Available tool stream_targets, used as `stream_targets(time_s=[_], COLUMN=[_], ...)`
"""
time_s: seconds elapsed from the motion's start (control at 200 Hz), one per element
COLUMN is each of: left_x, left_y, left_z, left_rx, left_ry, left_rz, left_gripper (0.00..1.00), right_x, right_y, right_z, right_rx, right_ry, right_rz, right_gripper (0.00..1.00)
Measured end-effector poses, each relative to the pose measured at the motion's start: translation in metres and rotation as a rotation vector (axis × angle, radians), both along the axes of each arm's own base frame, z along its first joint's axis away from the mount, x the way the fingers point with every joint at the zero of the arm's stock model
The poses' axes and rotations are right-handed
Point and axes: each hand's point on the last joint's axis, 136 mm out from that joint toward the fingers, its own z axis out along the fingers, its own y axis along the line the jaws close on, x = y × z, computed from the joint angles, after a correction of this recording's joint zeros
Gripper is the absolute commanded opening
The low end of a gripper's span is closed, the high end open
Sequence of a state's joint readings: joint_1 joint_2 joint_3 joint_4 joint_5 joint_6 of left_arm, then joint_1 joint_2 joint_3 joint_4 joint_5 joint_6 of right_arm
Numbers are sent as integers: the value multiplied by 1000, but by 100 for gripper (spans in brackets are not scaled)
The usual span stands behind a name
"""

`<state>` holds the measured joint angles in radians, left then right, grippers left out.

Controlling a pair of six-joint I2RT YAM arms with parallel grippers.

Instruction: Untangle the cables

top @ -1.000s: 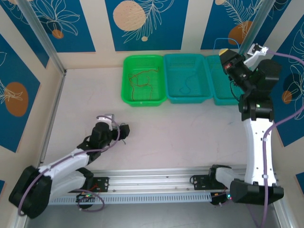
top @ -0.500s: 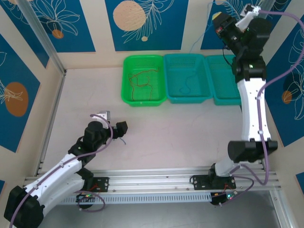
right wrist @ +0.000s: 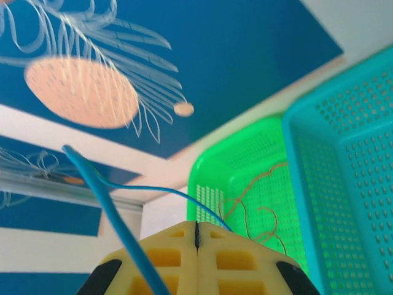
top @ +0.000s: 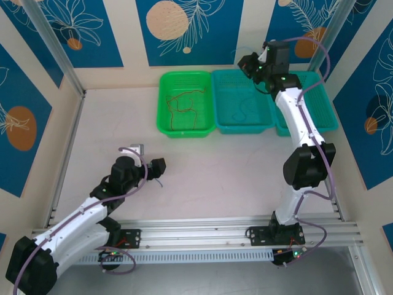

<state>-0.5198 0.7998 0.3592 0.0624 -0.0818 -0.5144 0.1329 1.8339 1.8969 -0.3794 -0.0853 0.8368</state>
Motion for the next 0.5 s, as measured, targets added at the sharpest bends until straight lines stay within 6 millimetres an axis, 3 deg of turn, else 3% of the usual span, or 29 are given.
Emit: stream_targets(time_s=[0.145, 0.34, 0.5], left_x=[0, -1, -1], left_y=[0, 0, 1], left_z=[0, 1, 4], left_rx=[0, -7, -12], left_ry=[0, -6, -16], left_rz=[0, 2, 1], left_gripper=[100, 100, 100], right_x=[-7, -16, -16], right_y=[19, 50, 93], right_z=[-31, -43, -94], right_rx=[-103, -201, -232], right_ry=[20, -12, 53], right_rz=[58, 169, 301], right_gripper=[0, 0, 0])
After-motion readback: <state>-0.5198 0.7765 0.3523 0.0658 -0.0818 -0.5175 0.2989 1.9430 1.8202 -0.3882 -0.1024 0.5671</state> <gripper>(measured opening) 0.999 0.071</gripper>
